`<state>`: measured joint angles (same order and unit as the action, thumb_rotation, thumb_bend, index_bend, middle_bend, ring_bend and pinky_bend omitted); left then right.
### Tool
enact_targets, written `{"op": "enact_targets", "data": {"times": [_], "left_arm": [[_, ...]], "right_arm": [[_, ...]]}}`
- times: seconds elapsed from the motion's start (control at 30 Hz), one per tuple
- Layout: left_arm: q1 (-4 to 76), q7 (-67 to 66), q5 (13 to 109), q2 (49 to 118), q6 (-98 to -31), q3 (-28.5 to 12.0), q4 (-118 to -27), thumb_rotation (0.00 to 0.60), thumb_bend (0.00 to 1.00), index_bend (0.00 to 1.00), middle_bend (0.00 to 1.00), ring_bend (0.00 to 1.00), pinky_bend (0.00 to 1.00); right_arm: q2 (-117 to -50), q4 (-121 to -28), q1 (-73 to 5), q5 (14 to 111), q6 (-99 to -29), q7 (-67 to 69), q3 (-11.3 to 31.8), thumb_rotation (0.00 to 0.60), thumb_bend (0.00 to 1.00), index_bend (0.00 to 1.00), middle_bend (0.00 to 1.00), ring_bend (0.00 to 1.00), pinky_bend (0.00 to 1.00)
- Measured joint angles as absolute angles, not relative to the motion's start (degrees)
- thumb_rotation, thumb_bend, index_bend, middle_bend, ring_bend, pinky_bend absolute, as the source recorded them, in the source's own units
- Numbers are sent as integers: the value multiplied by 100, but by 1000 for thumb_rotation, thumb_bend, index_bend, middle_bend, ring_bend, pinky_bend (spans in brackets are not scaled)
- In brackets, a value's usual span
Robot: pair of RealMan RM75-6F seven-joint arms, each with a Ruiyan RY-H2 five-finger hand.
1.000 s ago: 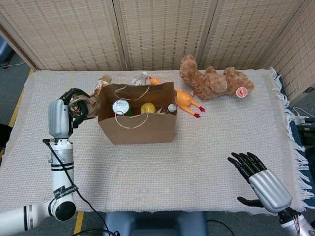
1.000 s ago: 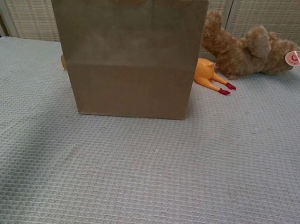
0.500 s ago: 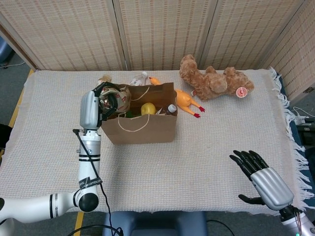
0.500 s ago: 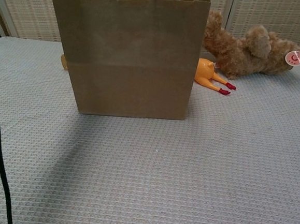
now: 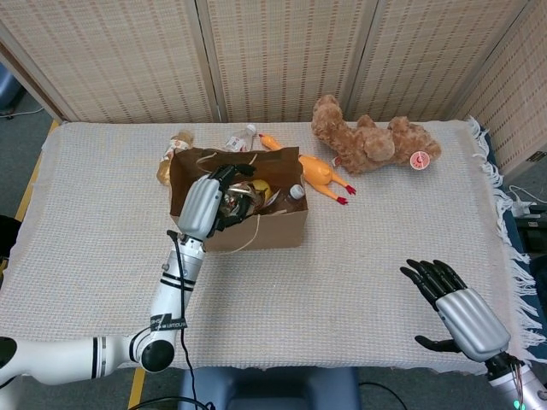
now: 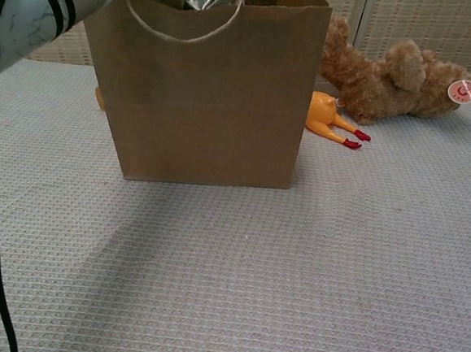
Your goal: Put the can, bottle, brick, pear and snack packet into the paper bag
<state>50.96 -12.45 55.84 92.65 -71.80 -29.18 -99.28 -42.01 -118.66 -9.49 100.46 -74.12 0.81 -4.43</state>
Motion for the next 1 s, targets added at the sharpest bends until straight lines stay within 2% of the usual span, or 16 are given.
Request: {"op": "enact_targets", "data": {"times": [0.4, 0.63, 0.73, 0.83, 1.0], "left_arm": [[4928, -1185, 5735, 8931, -7320, -2909, -10296, 600, 439, 55, 82, 18, 219], [4294, -1092, 6054, 8235, -7745, -2771, -10836, 600, 458, 83, 83, 23, 219], [3831, -962, 6251, 7834, -7960, -2569, -11118, 600, 457, 85, 83, 23, 219], [3292, -797, 6589, 7475, -8206, -2182, -11285, 600, 457, 84, 83, 23, 216], [2371, -680, 7521, 7139, -8642, -1104, -11051, 600, 454, 46, 64, 8, 180]], "right_arm": [[-4206, -11867, -910, 10123, -7483, 54, -464, 600, 17, 0, 0, 0, 0], [-4226, -11844, -892, 10192, -7495, 28, -493, 600, 17, 0, 0, 0, 0], [-4258, -11843, -894, 10214, -7481, 1, -501, 600, 17, 0, 0, 0, 0], [-4318, -11831, -902, 10201, -7469, -7, -491, 600, 17, 0, 0, 0, 0], [-4518, -11720, -946, 10063, -7413, -32, -425, 600, 17, 0, 0, 0, 0]]}}
